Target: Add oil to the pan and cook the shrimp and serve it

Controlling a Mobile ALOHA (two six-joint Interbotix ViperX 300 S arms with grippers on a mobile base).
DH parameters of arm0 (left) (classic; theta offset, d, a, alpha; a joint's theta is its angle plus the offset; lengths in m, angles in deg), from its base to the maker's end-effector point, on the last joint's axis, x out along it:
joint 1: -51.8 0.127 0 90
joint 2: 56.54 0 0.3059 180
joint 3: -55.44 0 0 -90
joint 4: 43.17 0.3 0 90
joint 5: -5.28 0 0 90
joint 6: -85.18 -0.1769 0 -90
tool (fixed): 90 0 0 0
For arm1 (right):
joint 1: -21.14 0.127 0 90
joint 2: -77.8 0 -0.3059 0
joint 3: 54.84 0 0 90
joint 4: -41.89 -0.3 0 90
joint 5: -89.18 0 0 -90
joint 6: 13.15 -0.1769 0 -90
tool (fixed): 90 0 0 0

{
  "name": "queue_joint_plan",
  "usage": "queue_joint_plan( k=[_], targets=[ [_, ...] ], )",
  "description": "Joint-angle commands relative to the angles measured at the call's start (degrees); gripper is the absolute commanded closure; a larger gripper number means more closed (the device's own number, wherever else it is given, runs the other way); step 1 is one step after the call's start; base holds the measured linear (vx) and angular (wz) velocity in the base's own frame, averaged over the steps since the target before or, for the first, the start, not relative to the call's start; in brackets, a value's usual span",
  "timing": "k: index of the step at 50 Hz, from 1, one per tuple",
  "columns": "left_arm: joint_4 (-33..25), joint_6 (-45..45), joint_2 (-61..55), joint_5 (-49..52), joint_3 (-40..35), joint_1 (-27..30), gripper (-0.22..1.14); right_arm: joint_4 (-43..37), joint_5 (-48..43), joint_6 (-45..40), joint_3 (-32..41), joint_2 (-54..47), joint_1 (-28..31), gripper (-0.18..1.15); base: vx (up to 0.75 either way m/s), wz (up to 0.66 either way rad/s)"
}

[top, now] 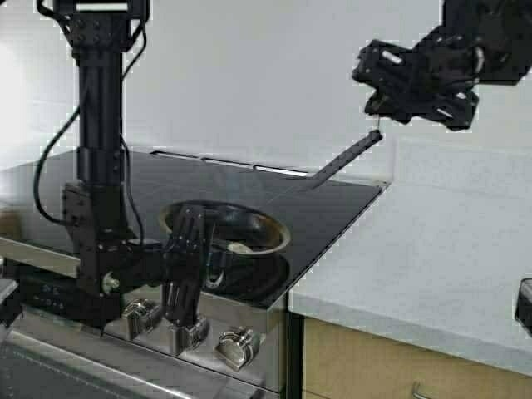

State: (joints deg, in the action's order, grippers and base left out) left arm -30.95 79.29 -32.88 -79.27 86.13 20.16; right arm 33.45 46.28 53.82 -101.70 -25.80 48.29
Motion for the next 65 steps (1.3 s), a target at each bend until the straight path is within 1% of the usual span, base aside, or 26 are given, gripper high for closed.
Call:
queue_joint_plan(
  k=[1,6,10,14,22,32,36,42,46,49,65],
  targets=[
    [0.62,-1.85,4.57,-0.62,2.37,-0.26,0.89,-1.67,-1.85,2.64,3.87,-2.99,1.41,0.89,0.0,0.0],
    [0.88,-2.81,5.54,-0.18,3.87,-0.26,0.89,-3.25,-2.81,6.68,7.29,-7.21,3.16,0.89,0.0,0.0],
    [1.49,-3.25,6.33,0.62,4.75,-0.26,0.89,-5.98,-4.75,8.96,9.93,-10.55,4.31,0.89,0.0,0.0],
    [2.81,-3.25,7.12,1.76,5.54,-0.26,0.89,-7.73,-7.82,9.58,12.66,-14.24,4.83,0.89,0.0,0.0],
    [4.48,-3.16,9.32,3.87,7.29,-0.18,0.89,-8.44,-12.3,9.76,18.19,-21.62,4.92,0.89,0.0,0.0],
    [5.71,-3.16,11.95,4.57,8.35,-0.26,0.89,-11.6,-13.27,12.92,24.7,-28.74,4.92,0.89,0.0,0.0],
    [5.8,-3.16,12.48,5.01,8.35,-0.26,0.89,-12.13,-13.27,17.4,27.07,-30.67,5.19,0.89,0.0,0.0],
    [5.8,-3.16,12.92,5.89,8.17,-0.26,0.89,-16.26,-13.27,28.13,29.97,-33.13,6.59,0.89,0.0,0.0],
    [5.8,-3.16,12.92,6.06,7.91,-0.26,0.89,-18.72,-13.36,34.19,31.73,-34.89,7.29,0.89,0.0,0.0],
    [5.8,-3.16,12.92,6.06,7.73,-0.26,0.89,-19.07,-13.36,36.56,32.34,-35.86,7.82,0.89,0.0,0.0],
    [5.71,-2.9,12.92,6.06,6.77,-0.26,0.89,-19.07,-13.36,36.3,32.87,-38.85,8.44,0.89,0.0,0.0]
  ],
)
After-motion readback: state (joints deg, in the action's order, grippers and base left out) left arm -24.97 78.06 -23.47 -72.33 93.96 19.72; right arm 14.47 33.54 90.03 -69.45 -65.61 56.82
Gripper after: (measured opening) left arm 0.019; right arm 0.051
